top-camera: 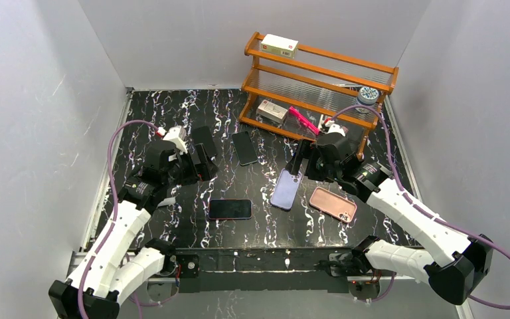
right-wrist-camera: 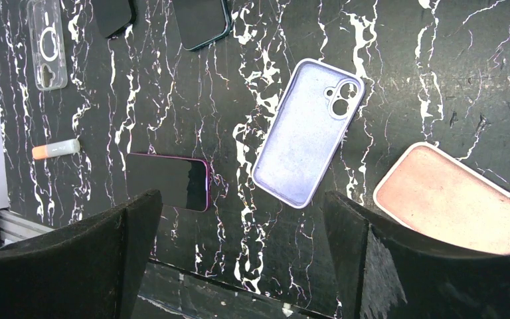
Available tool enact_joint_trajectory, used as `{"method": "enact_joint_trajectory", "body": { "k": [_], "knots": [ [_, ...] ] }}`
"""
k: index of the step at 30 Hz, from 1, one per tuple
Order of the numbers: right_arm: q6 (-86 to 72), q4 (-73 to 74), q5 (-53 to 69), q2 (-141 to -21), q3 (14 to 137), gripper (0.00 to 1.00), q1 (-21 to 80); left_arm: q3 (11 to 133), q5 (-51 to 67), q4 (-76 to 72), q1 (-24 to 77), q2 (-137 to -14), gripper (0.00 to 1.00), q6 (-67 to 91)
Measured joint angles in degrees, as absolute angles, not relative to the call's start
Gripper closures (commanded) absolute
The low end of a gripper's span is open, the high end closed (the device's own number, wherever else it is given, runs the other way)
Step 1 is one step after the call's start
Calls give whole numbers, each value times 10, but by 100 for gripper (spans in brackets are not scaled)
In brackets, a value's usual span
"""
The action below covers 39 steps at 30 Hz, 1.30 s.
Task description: Put the phone into the phone case
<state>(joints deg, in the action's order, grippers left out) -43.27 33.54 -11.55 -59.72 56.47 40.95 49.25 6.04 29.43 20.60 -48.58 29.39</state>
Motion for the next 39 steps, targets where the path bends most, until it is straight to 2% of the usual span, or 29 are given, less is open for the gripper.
{"method": "enact_joint_trajectory", "body": {
  "k": [9,16,25,29,34,39],
  "knots": [
    [-434,335,-113,-597,565,1,409,492,44,291,206,-508,2,291],
    [-433,329,-95,-597,565,1,409,491,-28,288,206,-548,2,289],
    [-409,286,-29,-581,561,1,409,552,-165,301,198,-725,8,290],
    [-401,267,-22,-554,547,1,409,577,-183,296,162,-796,10,290],
    [-399,243,-12,-536,519,1,409,604,-155,288,71,-881,19,289],
    [-384,234,-3,-536,502,1,409,636,-142,278,15,-955,21,287]
  ]
}}
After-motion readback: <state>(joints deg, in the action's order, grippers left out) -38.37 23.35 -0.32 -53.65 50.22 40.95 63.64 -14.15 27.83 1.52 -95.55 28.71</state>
